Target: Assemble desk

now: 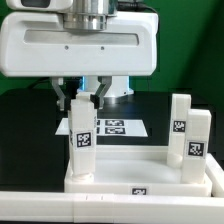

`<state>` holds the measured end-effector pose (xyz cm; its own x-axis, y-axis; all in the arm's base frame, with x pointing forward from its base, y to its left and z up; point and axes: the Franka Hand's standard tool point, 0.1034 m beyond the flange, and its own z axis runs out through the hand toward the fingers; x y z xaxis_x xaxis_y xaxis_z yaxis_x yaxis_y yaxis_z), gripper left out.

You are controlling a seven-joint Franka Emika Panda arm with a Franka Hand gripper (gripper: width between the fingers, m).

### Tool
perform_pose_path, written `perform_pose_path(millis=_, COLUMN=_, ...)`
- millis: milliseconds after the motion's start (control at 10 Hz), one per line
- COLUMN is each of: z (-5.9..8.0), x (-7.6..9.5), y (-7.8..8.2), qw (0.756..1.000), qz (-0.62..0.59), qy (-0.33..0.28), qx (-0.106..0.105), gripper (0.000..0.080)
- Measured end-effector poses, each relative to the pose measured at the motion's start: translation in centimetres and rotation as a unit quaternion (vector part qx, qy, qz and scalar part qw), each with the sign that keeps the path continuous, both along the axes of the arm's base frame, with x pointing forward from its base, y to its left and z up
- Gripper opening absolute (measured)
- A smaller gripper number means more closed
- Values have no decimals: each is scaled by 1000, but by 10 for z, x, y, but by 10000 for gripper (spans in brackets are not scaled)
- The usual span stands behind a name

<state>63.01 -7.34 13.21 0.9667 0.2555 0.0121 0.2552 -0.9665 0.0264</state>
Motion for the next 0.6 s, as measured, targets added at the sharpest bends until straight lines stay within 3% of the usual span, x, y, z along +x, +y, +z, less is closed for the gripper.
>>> perform_pose_path(millis=600, z=0, x=0, y=1, qw=981, qz=-196, qy=-4, qx=5, gripper=288)
